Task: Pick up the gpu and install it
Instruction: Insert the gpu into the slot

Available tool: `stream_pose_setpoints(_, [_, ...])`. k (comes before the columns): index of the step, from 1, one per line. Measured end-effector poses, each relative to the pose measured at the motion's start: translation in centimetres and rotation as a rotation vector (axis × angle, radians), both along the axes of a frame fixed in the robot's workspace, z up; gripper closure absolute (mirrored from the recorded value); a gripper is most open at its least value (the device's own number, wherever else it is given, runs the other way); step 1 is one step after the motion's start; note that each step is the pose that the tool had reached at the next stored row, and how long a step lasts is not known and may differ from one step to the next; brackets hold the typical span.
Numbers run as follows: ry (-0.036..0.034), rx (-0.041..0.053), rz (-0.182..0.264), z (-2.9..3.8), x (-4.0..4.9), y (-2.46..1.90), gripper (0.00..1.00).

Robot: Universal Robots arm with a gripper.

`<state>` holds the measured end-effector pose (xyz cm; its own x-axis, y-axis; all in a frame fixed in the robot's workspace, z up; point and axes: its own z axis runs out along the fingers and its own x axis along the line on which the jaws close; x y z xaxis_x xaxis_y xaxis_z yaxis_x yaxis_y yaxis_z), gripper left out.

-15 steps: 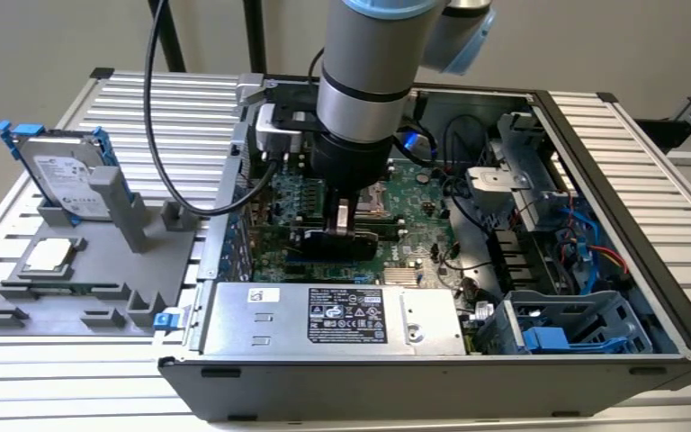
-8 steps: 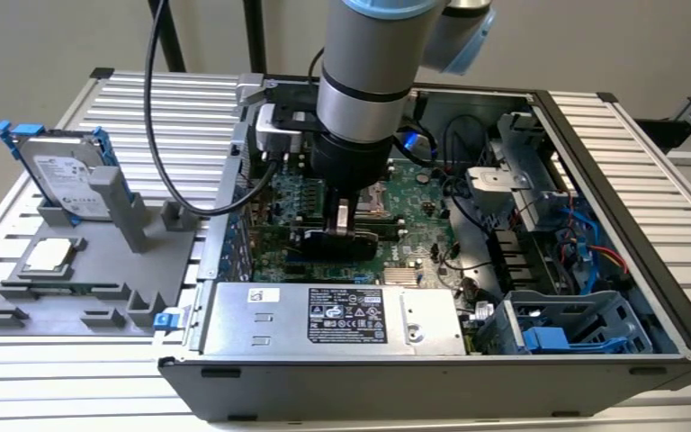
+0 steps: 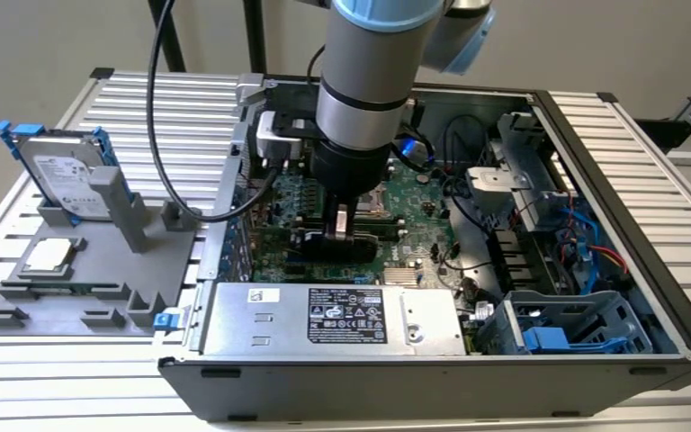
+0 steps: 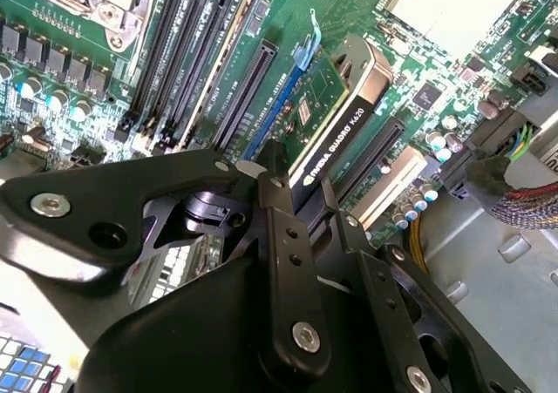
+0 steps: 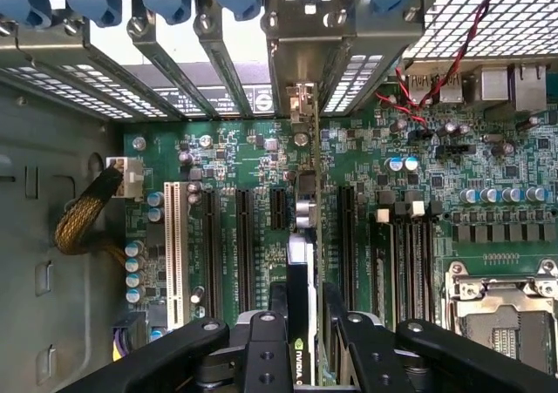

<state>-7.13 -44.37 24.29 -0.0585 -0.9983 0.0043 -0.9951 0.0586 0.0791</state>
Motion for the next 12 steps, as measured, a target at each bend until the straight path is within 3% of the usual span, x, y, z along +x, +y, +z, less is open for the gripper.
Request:
stream_pose_setpoints(8, [-0.0011, 0.0013, 0.0, -0.08, 0.02, 0.01, 1.0])
stream_pose_setpoints(9, [-0.0005, 0.001, 0.0, -0.06, 0.01, 0.01, 0.0])
stream_pose_setpoints(12, [-0.0002, 0.0001, 0.0, -0.02, 0.01, 0.0, 0.0])
